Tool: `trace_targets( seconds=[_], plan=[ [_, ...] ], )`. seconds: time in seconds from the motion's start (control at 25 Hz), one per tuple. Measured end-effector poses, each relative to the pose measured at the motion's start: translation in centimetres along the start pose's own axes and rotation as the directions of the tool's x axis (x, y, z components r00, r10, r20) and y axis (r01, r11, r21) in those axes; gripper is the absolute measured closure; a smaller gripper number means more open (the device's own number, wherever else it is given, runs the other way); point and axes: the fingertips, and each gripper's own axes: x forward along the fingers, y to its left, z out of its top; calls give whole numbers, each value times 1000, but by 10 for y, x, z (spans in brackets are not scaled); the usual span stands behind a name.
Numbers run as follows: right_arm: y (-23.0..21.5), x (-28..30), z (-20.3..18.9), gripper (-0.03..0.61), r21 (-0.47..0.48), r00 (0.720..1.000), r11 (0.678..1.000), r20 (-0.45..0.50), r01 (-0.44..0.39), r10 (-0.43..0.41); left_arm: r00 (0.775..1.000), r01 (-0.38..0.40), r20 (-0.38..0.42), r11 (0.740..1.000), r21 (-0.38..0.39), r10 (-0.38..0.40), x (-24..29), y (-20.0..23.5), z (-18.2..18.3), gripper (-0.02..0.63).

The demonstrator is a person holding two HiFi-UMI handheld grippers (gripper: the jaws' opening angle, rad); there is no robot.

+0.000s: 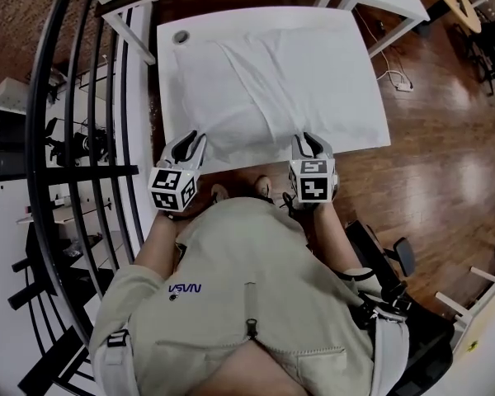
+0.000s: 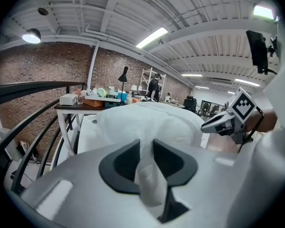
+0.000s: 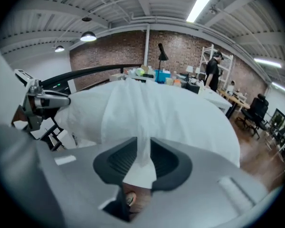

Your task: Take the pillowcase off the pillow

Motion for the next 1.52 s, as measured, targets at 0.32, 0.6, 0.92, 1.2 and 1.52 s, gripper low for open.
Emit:
trace_targets(
  seconds=[0.32, 0.6, 0.92, 1.2, 1.52],
  plan=[
    [7, -20, 71, 489, -5, 978, 995, 183, -100, 100, 997, -5, 78, 1000, 2, 5, -1, -5, 46, 458],
    [17, -14, 102, 489, -58, 943, 977, 257, -204, 213, 999, -30, 46, 999, 17, 29, 13, -23, 52, 341],
    [28, 1, 132, 463, -126, 911, 959, 302, -253, 280, 993, -114, 36, 992, 47, 113, 28, -15, 64, 298],
    [39, 23, 158, 445, -139, 933, 965, 256, -223, 253, 997, -69, 41, 997, 35, 67, 65, 14, 83, 268],
    [24, 57, 192, 444, -147, 963, 975, 190, -167, 193, 999, 6, -40, 998, 64, -4, 111, 30, 91, 236]
  ],
)
